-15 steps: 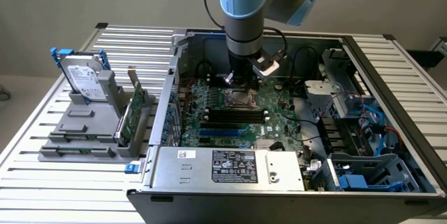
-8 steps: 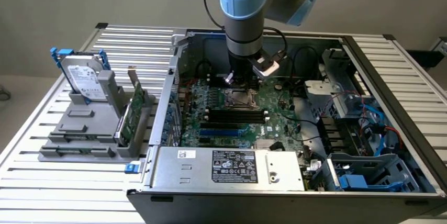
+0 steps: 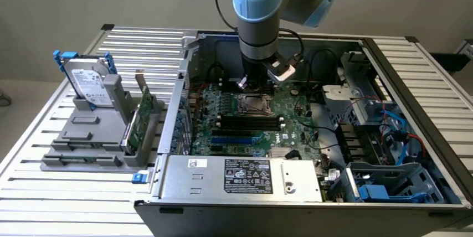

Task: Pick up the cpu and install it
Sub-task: 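Install the first cpu locking lever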

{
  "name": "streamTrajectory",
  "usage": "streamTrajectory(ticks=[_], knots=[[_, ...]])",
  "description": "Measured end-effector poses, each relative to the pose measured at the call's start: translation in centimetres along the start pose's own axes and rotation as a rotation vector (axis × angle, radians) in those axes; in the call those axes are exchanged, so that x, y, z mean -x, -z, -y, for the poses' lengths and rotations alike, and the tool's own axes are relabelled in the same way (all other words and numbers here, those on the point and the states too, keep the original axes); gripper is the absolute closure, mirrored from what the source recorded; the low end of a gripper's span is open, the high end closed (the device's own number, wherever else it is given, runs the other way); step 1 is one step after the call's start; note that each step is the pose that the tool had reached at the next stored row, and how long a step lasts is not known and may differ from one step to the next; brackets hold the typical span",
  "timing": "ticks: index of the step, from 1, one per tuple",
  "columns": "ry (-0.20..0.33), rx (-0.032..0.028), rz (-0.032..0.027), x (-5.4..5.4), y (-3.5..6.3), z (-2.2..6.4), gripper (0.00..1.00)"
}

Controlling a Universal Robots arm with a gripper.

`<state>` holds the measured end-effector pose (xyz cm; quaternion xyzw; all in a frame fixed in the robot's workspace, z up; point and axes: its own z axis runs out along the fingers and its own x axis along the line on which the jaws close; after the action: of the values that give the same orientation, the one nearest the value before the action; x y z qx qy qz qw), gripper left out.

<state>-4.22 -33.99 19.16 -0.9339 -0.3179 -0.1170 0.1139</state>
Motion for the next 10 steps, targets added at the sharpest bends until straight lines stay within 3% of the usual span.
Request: streamTrajectory(ticks=[1,10], knots=[[0.0,-0.0006,-0.0005,-0.1,0.22,0.04,0.89],[-0.005,-0.0089,0.0132,-0.5,2.14,0.25,0.89]])
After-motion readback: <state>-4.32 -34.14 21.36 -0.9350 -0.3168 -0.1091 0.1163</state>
